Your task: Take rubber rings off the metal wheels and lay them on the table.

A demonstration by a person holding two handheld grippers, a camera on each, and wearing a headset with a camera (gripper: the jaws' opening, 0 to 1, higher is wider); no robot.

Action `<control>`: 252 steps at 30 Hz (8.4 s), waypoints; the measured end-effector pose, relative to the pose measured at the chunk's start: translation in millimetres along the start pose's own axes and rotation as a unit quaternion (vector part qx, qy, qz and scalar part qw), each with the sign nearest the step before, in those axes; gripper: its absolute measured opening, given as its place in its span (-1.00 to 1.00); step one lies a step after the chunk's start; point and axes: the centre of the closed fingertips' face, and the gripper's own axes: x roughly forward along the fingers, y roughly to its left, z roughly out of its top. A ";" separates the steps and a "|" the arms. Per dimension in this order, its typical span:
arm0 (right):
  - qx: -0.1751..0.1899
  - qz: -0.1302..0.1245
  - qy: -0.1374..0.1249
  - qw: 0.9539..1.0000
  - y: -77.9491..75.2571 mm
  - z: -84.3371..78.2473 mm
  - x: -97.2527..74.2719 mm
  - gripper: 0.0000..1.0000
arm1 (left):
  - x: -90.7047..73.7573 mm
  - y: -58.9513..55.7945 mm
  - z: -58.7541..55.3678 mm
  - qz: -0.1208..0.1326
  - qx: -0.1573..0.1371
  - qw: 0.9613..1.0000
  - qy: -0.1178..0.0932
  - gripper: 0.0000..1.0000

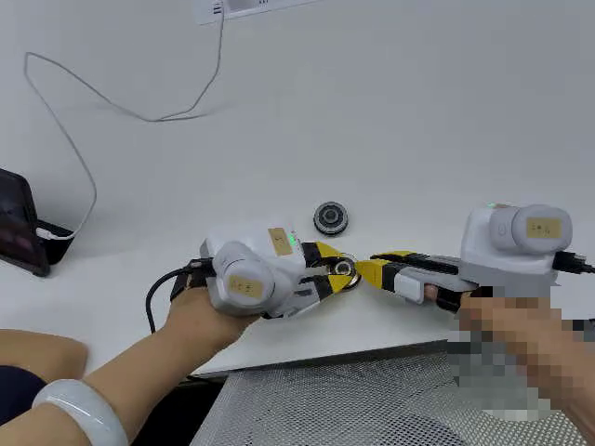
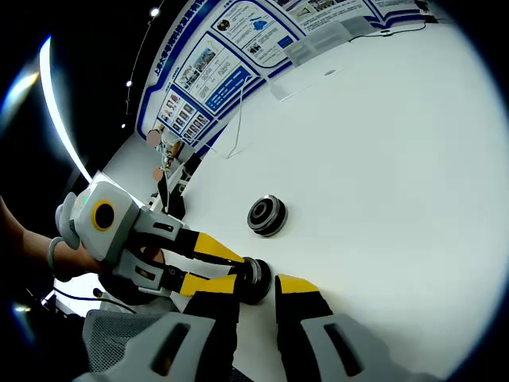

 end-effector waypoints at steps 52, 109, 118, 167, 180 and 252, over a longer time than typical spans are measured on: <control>0.058 0.016 0.002 0.998 5.9 -5.0 -3.4 -0.94 | -0.1 -0.4 0.1 0.003 -0.009 1.000 -0.006 -0.75; 0.040 0.035 -0.005 0.999 22.3 1.0 4.0 -0.98 | -16.0 -1.4 7.9 0.006 -0.008 1.000 -0.030 -0.54; 0.048 0.051 -0.022 0.997 34.8 11.5 5.0 -0.97 | -25.0 4.6 -3.6 0.018 -0.021 0.999 -0.023 -0.52; -0.088 -0.117 -0.021 0.989 -39.9 23.9 -50.0 -0.59 | -14.9 3.1 7.1 0.020 -0.027 0.999 -0.034 -0.59; -0.081 -0.037 -0.006 0.996 0.5 8.8 -20.9 -0.69 | -8.0 2.1 2.6 0.017 -0.022 0.999 -0.022 -0.65; 0.130 0.024 -0.002 0.991 9.5 -8.3 1.1 -0.86 | -0.8 0.2 -0.2 0.010 -0.015 0.999 -0.028 -0.74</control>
